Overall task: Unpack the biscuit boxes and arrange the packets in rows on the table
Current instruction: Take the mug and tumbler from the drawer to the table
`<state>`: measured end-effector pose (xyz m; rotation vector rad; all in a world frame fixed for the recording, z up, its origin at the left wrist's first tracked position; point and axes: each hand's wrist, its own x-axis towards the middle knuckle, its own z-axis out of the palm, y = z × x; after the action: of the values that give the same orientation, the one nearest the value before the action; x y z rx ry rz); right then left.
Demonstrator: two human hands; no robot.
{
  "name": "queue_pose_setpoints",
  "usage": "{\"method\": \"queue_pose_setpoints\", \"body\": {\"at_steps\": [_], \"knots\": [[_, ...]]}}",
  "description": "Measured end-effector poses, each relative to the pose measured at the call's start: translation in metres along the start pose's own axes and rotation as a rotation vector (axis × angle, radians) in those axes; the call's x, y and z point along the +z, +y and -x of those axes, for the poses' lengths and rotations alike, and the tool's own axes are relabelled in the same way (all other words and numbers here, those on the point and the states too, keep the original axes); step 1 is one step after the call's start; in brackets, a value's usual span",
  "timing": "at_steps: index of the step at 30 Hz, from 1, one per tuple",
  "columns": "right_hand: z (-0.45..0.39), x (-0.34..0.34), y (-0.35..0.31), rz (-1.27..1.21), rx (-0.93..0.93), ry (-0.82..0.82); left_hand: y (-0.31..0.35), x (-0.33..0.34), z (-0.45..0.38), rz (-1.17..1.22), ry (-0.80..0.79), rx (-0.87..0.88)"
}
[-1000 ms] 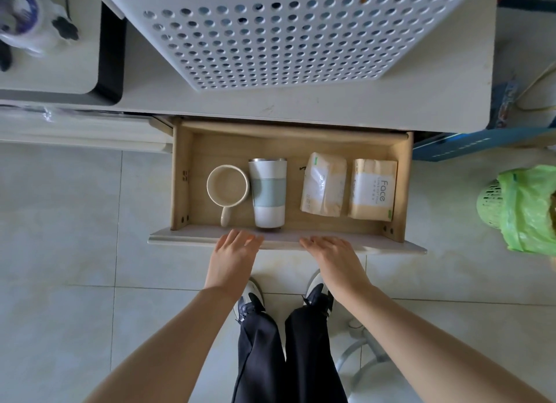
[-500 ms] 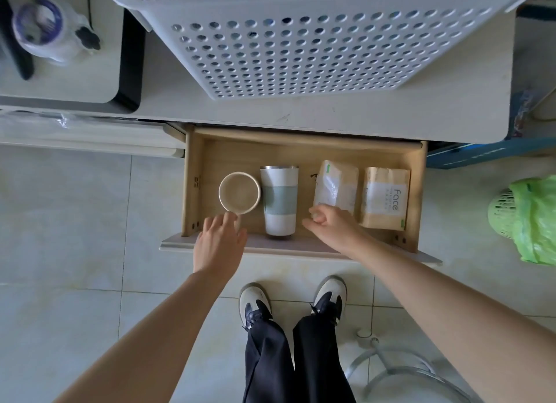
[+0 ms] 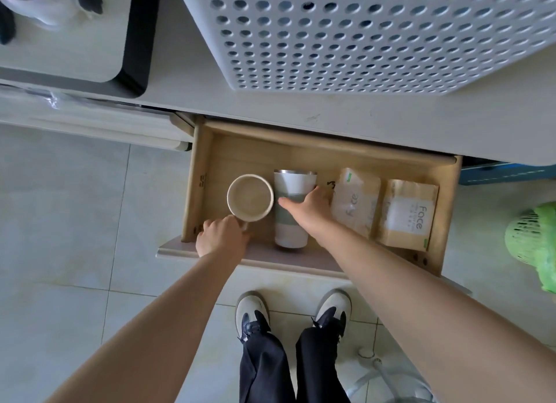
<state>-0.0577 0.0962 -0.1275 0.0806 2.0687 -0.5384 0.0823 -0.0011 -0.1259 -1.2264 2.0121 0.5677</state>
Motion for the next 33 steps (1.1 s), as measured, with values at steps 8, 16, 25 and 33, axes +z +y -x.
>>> {"method": "queue_pose_setpoints", "body": {"at_steps": [8, 16, 25, 33], "knots": [[-0.01, 0.007, -0.001, -0.086, 0.057, 0.005, -0.006, -0.001, -0.006, 0.228, -0.098, -0.029], [-0.011, -0.003, 0.004, -0.144, 0.051, 0.036, -0.013, -0.01, 0.004, 0.464, 0.028, 0.018], [0.003, -0.026, 0.003, -0.284, 0.026, 0.013, 0.006, -0.021, 0.019, 0.55, 0.216, 0.067], [0.059, -0.054, -0.008, -0.315, -0.09, 0.01, 0.003, -0.04, 0.068, 0.636, 0.301, 0.103]]}}
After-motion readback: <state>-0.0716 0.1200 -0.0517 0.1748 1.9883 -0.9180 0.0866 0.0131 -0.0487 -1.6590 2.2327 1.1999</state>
